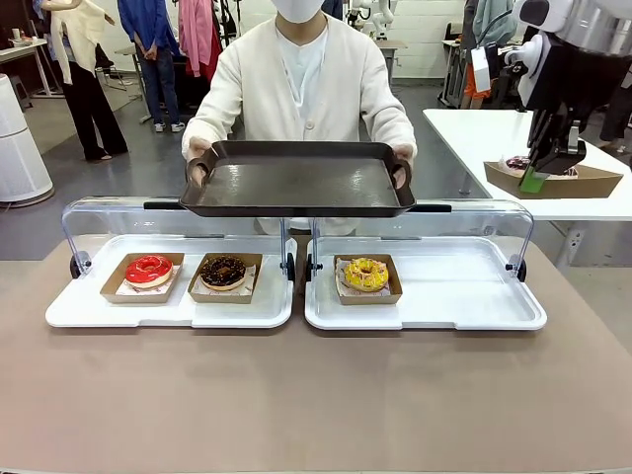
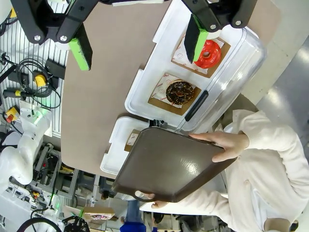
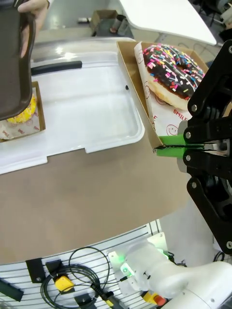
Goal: Provide the desired donut to the person.
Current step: Place the picked Paper togo box onto the Handle tray extended by the person.
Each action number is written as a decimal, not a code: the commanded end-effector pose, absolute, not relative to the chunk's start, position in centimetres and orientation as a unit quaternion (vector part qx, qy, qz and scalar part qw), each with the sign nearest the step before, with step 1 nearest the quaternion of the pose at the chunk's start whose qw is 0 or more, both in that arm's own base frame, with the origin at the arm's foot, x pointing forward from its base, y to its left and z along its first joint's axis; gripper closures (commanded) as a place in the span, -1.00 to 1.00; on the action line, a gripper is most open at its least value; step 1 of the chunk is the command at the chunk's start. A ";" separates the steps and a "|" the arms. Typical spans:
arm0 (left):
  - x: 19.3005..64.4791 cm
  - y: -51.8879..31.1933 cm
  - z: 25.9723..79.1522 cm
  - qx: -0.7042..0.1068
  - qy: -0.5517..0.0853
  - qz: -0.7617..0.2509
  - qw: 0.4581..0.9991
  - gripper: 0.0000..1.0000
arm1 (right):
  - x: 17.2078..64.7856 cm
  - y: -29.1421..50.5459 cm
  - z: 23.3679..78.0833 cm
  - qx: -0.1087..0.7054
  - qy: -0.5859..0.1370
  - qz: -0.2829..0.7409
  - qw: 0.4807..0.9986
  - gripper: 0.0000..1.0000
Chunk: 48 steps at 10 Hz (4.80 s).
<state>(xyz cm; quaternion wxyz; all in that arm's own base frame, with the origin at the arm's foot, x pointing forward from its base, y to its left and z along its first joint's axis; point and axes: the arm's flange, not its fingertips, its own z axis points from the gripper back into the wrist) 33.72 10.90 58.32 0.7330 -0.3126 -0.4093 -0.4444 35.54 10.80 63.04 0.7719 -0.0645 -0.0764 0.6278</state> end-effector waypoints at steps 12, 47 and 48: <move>33.8 10.9 58.3 -0.314 -0.419 -0.450 0.723 -1.00 | 34.3 14.9 67.3 -0.111 -0.105 0.643 0.751 0.97; 33.8 10.9 58.3 -0.314 -0.419 -0.450 0.723 -1.00 | 51.7 34.2 56.8 -0.020 -0.112 0.635 0.764 0.97; 33.8 10.9 58.3 -0.314 -0.419 -0.450 0.723 -1.00 | 51.8 34.1 56.7 -0.020 -0.110 0.636 0.763 0.97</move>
